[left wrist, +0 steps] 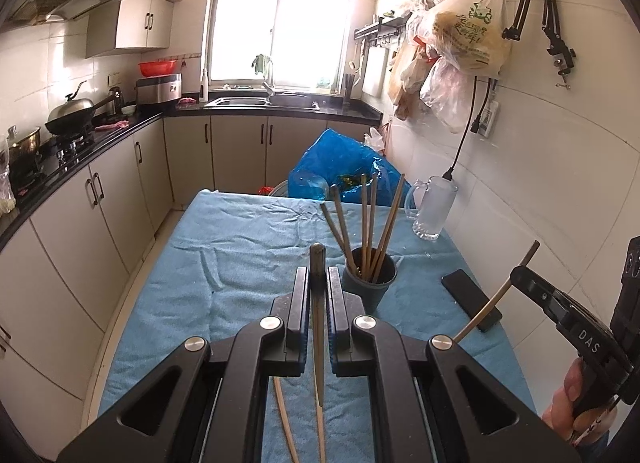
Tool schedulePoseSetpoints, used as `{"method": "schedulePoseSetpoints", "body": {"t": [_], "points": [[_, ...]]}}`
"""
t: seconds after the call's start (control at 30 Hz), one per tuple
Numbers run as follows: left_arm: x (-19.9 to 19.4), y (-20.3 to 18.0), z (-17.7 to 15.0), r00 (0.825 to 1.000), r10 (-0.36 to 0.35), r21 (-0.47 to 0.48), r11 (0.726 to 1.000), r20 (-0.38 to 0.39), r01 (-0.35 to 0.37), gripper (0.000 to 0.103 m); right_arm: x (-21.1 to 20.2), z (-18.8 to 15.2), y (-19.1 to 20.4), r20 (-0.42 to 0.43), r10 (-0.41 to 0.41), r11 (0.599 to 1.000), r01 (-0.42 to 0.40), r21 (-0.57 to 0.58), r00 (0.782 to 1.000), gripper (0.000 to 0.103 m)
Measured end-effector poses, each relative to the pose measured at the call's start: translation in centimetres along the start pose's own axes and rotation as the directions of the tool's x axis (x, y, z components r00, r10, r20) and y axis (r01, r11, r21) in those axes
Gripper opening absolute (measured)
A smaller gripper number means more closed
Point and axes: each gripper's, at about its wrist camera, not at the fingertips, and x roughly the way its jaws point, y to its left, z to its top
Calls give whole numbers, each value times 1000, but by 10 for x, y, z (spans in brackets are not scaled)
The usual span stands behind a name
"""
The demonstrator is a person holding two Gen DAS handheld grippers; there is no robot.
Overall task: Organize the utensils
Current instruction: 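Lower both chopsticks into the black cup and open both grippers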
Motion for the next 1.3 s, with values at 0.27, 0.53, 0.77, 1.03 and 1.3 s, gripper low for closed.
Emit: {"method": "schedulePoseSetpoints", "body": {"t": [0.27, 0.53, 0.77, 1.03, 1.3], "points": [[9, -7, 27, 999, -48, -4, 999, -5, 48, 7, -1, 29, -6, 24, -6, 1000, 6, 5, 1000, 8], [19, -18, 66, 997, -66, -19, 998, 31, 66, 7, 5, 64, -5, 75, -36, 999, 37, -17, 997, 8], [30, -33, 104, 993, -46, -22, 999, 108, 48, 7, 16, 99, -3, 144, -68, 997, 73, -29, 987, 8], [80, -41, 122, 994, -41, -59, 997, 101, 47, 7, 64, 119, -6, 157, -108, 993, 115, -34, 982, 8], [133, -36, 105, 999, -43, -75, 996, 21, 44, 7, 120, 107, -24, 67, -135, 990, 137, -28, 989, 8]]}}
